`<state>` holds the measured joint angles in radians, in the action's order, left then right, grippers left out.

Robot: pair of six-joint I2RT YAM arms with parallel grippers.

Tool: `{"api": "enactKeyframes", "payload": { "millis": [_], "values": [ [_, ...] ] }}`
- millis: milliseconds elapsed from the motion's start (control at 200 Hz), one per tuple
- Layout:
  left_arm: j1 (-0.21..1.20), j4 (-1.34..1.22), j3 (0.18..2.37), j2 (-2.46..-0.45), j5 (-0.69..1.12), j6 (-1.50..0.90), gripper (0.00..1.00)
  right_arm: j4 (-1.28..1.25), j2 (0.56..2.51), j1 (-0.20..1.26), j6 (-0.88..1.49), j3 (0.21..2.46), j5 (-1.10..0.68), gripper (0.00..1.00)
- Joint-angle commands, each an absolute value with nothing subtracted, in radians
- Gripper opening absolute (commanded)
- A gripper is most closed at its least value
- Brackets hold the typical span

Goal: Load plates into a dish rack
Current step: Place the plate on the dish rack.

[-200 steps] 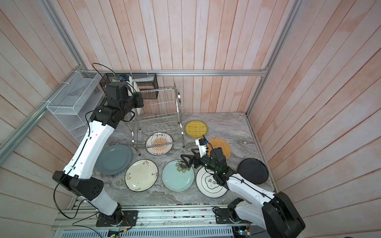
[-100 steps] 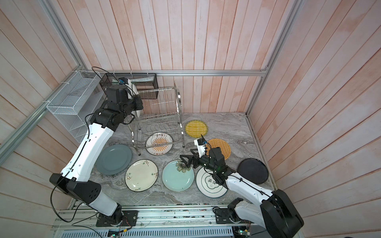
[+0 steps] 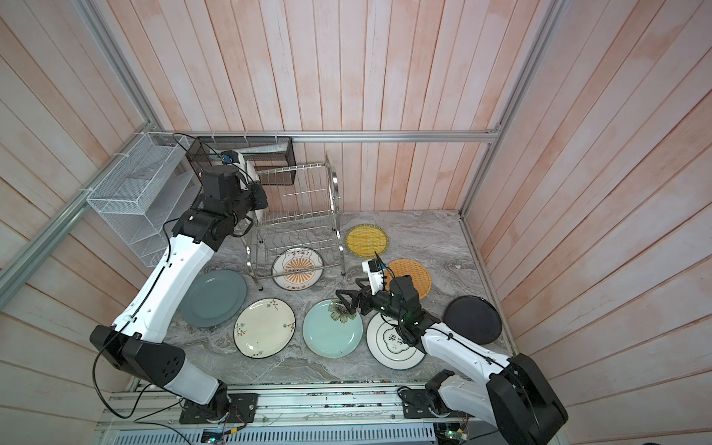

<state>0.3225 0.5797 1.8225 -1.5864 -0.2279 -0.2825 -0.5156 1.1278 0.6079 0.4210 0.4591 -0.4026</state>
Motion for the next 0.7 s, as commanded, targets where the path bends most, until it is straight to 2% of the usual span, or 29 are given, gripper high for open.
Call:
{"api": "enactKeyframes", "payload": {
  "millis": [0,55,180,325,500,695],
  "values": [
    [0.319,0.571,1.822,-1.563,-0.214,-0.293,0.18,-0.505,1.133,0.615,0.409,0.493,-0.390,0.98],
    [0.320,0.575,1.832,-1.563,-0.210,-0.291,0.24,-0.503,1.132,0.615,0.409,0.493,-0.390,0.98],
    [0.321,0.586,1.863,-1.571,-0.192,-0.281,0.27,-0.503,1.132,0.615,0.408,0.492,-0.390,0.98],
    [0.321,0.601,1.897,-1.579,-0.184,-0.280,0.28,-0.502,1.134,0.618,0.407,0.493,-0.390,0.98],
    [0.321,0.620,1.953,-1.594,-0.165,-0.276,0.34,-0.503,1.134,0.619,0.408,0.495,-0.390,0.98],
    [0.322,0.645,2.034,-1.612,-0.138,-0.269,0.35,-0.502,1.132,0.619,0.405,0.494,-0.388,0.98]
  ]
}}
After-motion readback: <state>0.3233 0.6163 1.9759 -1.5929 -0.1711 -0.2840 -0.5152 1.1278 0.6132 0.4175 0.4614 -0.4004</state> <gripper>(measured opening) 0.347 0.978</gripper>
